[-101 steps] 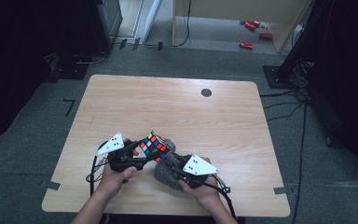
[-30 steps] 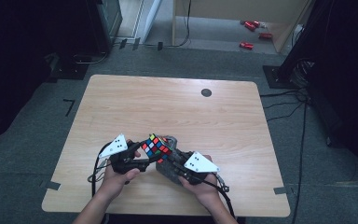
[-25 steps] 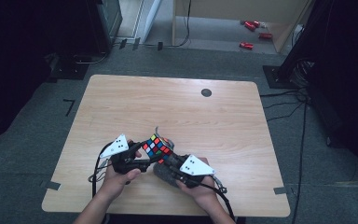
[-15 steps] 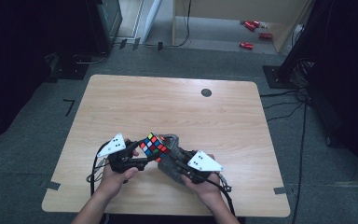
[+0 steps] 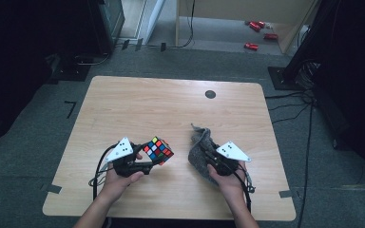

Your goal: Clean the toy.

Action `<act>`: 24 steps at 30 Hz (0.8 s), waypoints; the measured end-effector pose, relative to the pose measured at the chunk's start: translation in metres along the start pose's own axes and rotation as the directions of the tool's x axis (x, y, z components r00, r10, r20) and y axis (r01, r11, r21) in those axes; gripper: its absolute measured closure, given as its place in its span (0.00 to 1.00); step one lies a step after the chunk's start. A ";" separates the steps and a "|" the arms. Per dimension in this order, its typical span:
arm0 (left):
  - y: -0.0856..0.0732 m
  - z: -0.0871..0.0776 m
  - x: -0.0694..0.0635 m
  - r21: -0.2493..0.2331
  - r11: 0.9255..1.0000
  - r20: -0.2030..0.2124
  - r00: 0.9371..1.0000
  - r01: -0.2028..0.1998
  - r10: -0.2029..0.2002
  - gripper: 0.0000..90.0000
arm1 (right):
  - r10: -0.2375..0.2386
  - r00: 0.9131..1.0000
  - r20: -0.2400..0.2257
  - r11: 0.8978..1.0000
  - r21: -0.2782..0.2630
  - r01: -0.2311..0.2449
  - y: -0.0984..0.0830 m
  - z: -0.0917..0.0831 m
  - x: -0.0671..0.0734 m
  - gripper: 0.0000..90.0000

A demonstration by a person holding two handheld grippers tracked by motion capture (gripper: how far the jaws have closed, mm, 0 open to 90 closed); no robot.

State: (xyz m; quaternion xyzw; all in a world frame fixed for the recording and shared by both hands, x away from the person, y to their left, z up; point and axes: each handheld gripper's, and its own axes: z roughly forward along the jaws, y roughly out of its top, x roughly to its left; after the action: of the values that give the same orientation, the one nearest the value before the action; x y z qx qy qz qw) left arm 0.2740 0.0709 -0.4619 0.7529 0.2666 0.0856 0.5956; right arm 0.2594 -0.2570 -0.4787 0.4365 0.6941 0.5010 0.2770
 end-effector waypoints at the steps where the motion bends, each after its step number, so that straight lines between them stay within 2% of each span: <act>1: 0.000 0.000 0.000 0.002 1.000 -0.002 1.000 -0.004 0.004 0.39 | 0.010 1.000 0.009 1.000 0.012 -0.010 -0.002 0.001 -0.002 0.77; 7: -0.001 0.001 -0.001 0.012 1.000 -0.008 1.000 -0.012 0.012 0.39 | 0.028 0.999 0.045 0.998 0.057 -0.030 -0.011 0.007 -0.008 0.75; 18: -0.004 0.003 0.001 0.030 0.999 -0.020 1.000 -0.021 0.021 0.39 | 0.043 0.997 0.061 0.990 0.131 -0.051 -0.021 0.014 -0.011 0.70; 20: -0.004 0.003 0.001 0.030 0.999 -0.019 1.000 -0.021 0.022 0.39 | 0.050 0.997 0.058 0.988 0.146 -0.058 -0.022 0.015 -0.012 0.66; 24: -0.004 0.003 0.000 0.028 0.999 -0.019 1.000 -0.024 0.024 0.39 | 0.074 0.995 0.062 0.986 0.145 -0.083 -0.020 0.014 -0.014 0.50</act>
State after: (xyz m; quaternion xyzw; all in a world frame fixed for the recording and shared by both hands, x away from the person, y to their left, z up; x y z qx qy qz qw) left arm 0.2743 0.0689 -0.4662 0.7634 0.2645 0.0962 0.5814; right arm 0.2705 -0.2651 -0.5028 0.4967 0.7035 0.4463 0.2433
